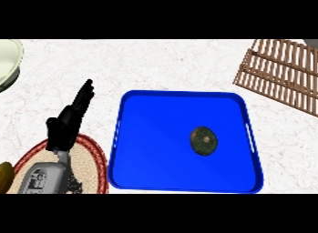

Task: Pick the cupcake from the tray and place it in the tiered shelf

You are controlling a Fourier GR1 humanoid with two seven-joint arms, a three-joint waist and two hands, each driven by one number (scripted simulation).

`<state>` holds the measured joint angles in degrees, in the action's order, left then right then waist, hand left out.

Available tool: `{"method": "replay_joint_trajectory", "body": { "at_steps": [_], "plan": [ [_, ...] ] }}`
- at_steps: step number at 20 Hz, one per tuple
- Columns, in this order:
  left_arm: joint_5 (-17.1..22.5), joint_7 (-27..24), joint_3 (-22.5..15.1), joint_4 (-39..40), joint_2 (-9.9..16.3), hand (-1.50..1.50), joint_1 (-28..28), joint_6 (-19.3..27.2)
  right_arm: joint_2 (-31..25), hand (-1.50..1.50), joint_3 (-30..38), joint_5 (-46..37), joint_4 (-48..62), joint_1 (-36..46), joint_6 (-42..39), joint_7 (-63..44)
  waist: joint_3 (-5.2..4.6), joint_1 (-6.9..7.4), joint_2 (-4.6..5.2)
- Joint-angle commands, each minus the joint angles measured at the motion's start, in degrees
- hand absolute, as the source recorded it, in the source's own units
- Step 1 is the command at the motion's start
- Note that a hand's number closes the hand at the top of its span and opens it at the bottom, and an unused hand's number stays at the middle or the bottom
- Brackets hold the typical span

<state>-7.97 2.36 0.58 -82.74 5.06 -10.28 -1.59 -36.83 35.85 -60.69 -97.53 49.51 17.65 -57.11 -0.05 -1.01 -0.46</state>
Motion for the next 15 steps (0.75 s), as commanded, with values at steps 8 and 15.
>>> {"method": "replay_joint_trajectory", "body": {
  "at_steps": [8, 15],
  "plan": [
    [0.01, -0.47, 0.88, -0.62, 0.31, 0.00, 2.53, 0.64, -7.71, -1.50, 19.96, 16.04, -18.45, -11.80, -30.55, -10.25, 0.06, -2.82, -0.82],
    [0.26, 1.69, 1.41, -3.48, 0.69, 0.00, 2.53, 1.07, -6.38, -1.50, 37.36, 31.59, -26.54, -20.55, -44.00, -7.95, 0.13, -3.66, -1.17]
  ]
}}
